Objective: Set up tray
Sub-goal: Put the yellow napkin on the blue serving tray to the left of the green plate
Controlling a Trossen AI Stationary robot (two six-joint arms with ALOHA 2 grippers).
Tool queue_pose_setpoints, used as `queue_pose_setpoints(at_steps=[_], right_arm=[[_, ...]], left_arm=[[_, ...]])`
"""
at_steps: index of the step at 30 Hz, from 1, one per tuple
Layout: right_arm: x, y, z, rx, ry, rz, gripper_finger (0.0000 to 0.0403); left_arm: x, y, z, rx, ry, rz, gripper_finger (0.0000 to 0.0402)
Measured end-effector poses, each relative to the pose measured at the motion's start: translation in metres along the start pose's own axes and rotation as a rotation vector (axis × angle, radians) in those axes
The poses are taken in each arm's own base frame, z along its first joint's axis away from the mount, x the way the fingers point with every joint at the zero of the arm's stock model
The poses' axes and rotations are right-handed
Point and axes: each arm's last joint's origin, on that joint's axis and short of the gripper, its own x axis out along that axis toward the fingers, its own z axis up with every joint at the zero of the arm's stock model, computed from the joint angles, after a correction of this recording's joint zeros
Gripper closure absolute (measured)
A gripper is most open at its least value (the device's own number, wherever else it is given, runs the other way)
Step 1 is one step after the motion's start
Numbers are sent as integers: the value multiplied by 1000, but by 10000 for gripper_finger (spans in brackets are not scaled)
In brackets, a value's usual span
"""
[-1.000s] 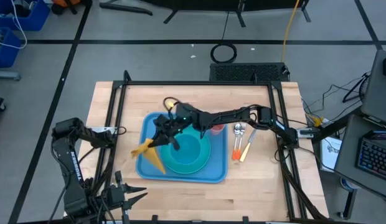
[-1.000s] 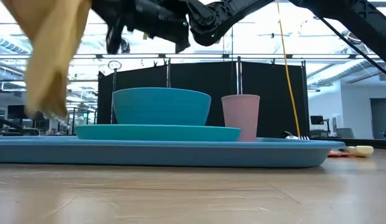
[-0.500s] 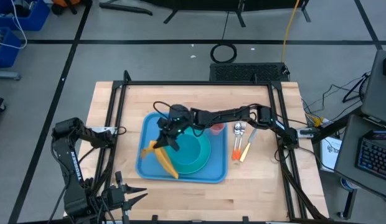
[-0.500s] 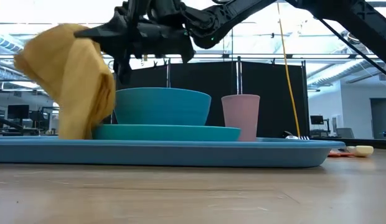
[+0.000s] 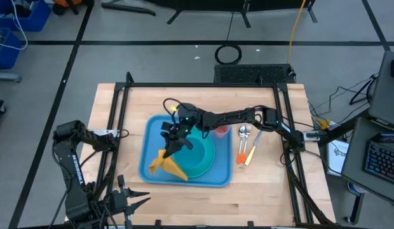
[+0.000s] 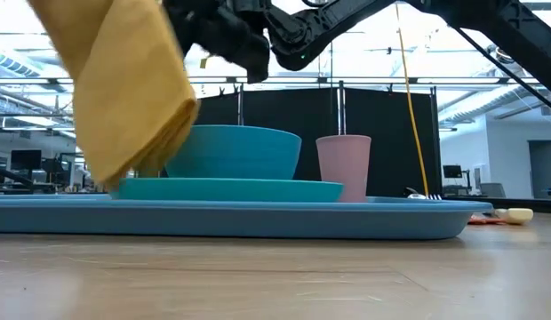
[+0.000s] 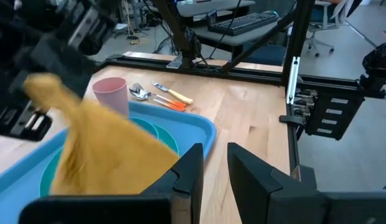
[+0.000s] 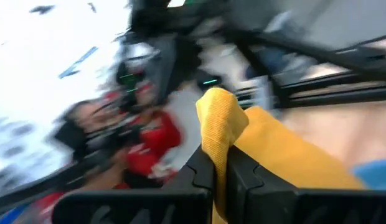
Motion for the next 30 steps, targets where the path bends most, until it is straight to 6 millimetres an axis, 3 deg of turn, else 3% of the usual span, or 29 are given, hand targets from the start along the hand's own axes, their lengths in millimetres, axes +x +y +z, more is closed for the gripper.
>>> queue_pose_setpoints(at_steps=[7, 19, 30], right_arm=[[10, 20, 4, -79, 57, 160, 403], [-9, -16, -1, -15, -128, -275, 402], [-15, -22, -4, 18, -131, -342, 401]], left_arm=[[0, 0, 0, 22, 1, 1, 325], [4, 6, -15, 9, 4, 18, 325], [4, 6, -15, 8, -16, 21, 325]])
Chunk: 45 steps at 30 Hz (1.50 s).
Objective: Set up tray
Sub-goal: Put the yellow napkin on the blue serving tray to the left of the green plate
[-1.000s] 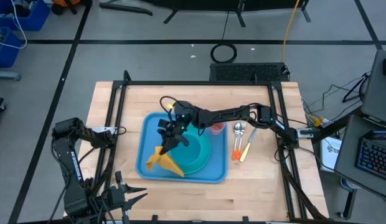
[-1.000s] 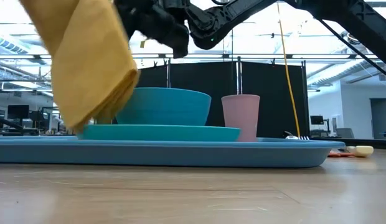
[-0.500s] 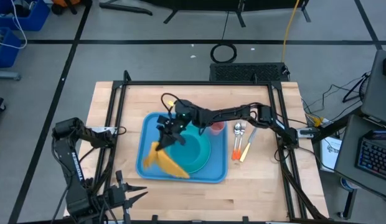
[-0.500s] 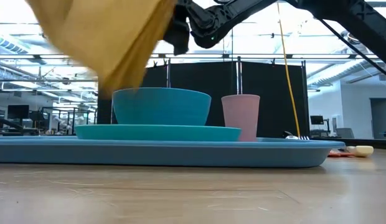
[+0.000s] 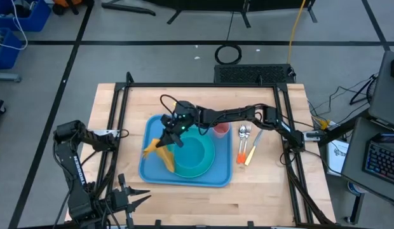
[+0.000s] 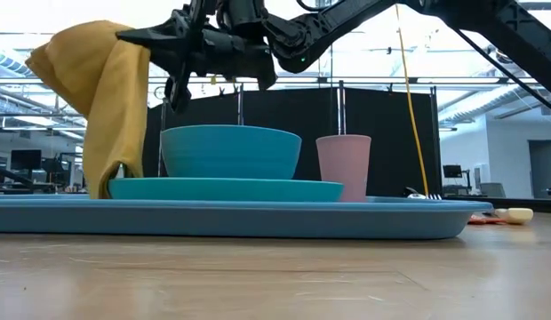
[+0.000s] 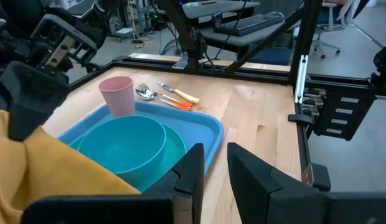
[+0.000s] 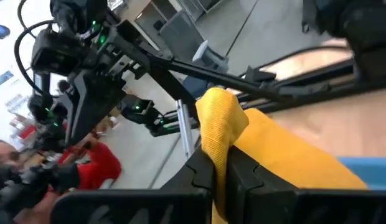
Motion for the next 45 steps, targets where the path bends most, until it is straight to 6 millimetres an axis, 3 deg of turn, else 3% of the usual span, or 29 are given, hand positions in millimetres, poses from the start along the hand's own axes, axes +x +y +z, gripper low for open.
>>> queue_pose_setpoints(at_steps=[9, 15, 19, 27, 32, 40, 45], right_arm=[[22, 36, -4, 15, 61, 265, 402], [8, 8, -6, 10, 44, 42, 394], [5, 2, -5, -21, 27, -6, 348], [2, -1, -2, -48, -17, -75, 211], [1, -5, -1, -51, -70, -185, 147], [3, -3, -2, -62, -50, -147, 93], [11, 31, 1, -97, 25, 44, 88]], left_arm=[[0, 0, 0, 0, 1, -1, 325], [0, 0, 0, 0, 1, -1, 325], [0, 0, 0, 0, 0, 1, 325], [6, 1, 1, -2, 18, 16, 325], [7, 1, 1, -4, 27, 16, 325], [7, 1, 2, -6, 19, 19, 325], [18, 2, 3, -22, 80, 44, 325]])
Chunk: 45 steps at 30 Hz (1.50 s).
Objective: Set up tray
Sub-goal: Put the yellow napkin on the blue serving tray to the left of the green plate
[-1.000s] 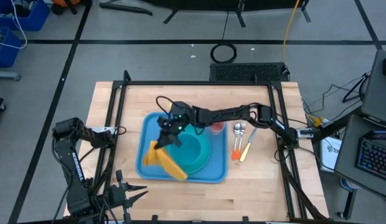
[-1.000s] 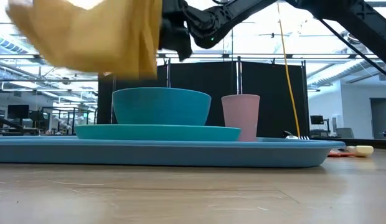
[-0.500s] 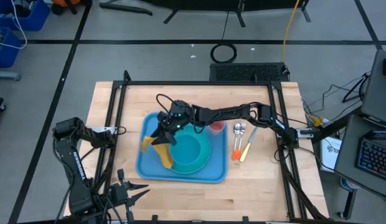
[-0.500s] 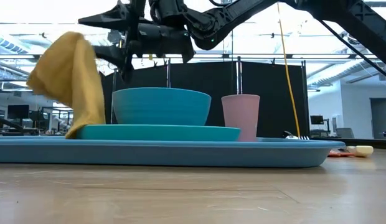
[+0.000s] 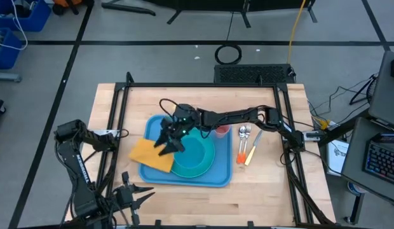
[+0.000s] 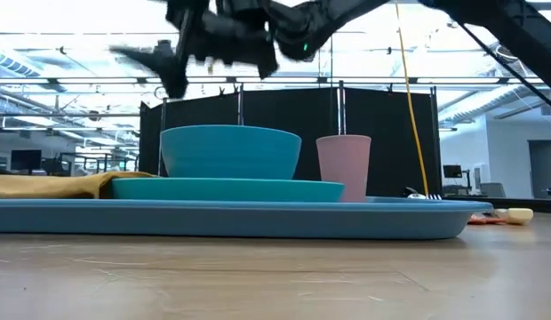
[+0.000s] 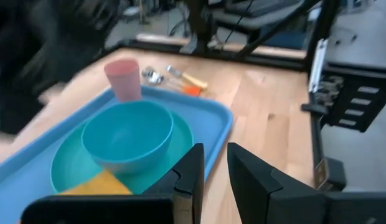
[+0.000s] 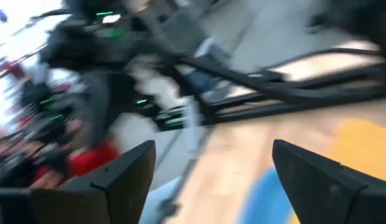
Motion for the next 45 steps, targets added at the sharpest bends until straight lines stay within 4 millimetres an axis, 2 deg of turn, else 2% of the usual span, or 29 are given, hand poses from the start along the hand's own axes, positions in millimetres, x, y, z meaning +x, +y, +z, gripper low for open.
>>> queue_pose_setpoints(at_steps=[5, 7, 10, 14, 18, 21, 24, 29, 33, 39, 42, 45], right_arm=[[15, 53, 1, -77, 89, 209, 91], [19, 69, -8, -76, 115, 232, 91], [12, 88, -26, -98, 151, 220, 92], [-18, 112, -51, -194, 128, 72, 102], [-53, 139, -76, -312, 70, -106, 146], [-77, 161, -92, -351, 27, -118, 183], [-99, 180, -106, -381, -4, -83, 211], [-125, 196, -128, -420, -61, -37, 236], [-139, 200, -142, -422, -66, -30, 243], [-148, 197, -157, -380, -49, -34, 243], [-149, 196, -159, -376, -57, -35, 243], [-149, 197, -158, -363, -64, -32, 243]], left_arm=[[20, 3, 5, -35, 116, 47, 325], [26, 5, 6, -30, 153, 58, 325], [29, 5, 8, -47, 139, 71, 325], [29, 7, 10, -67, 73, 89, 325], [40, 10, 14, -89, 72, 122, 325], [52, 14, 18, -73, 89, 158, 325], [66, 19, 19, -59, 206, 181, 325], [96, 37, 7, -64, 499, 231, 325], [113, 47, -13, -101, 633, 238, 325], [118, 55, -36, -86, 732, 224, 301], [117, 51, -41, -84, 715, 188, 278], [118, 42, -55, 14, 707, 147, 267]])
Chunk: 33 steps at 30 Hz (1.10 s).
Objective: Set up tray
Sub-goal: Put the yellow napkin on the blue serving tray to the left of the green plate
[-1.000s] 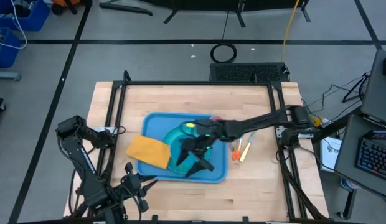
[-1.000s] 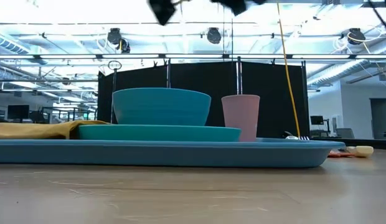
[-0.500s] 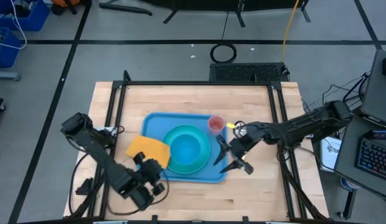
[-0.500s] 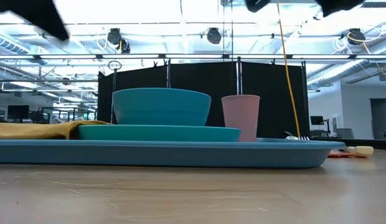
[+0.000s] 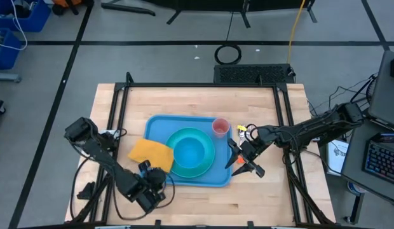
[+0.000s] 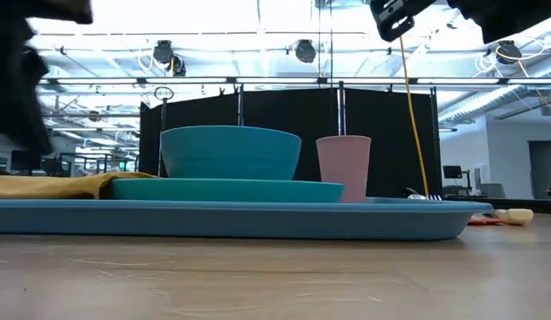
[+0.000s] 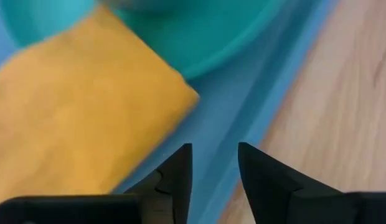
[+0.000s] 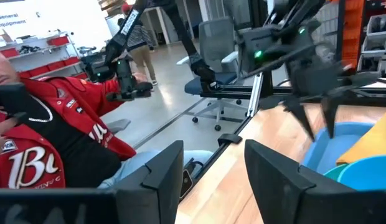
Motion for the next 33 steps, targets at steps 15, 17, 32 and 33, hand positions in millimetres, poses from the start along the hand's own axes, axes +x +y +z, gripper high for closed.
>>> queue_pose_setpoints(at_steps=[15, 17, 32, 33], right_arm=[[-2, -2, -18, 65, 18, -117, 243], [-2, -2, -20, 76, 25, -118, 243], [0, 3, -19, 74, 15, -95, 243], [0, 3, -19, 74, 15, -95, 243]], left_arm=[[24, -33, -33, 270, -100, 333, 264], [27, -39, -35, 305, -94, 384, 264], [51, -42, -41, 378, -146, 547, 263], [52, -42, -40, 382, -149, 548, 263]])
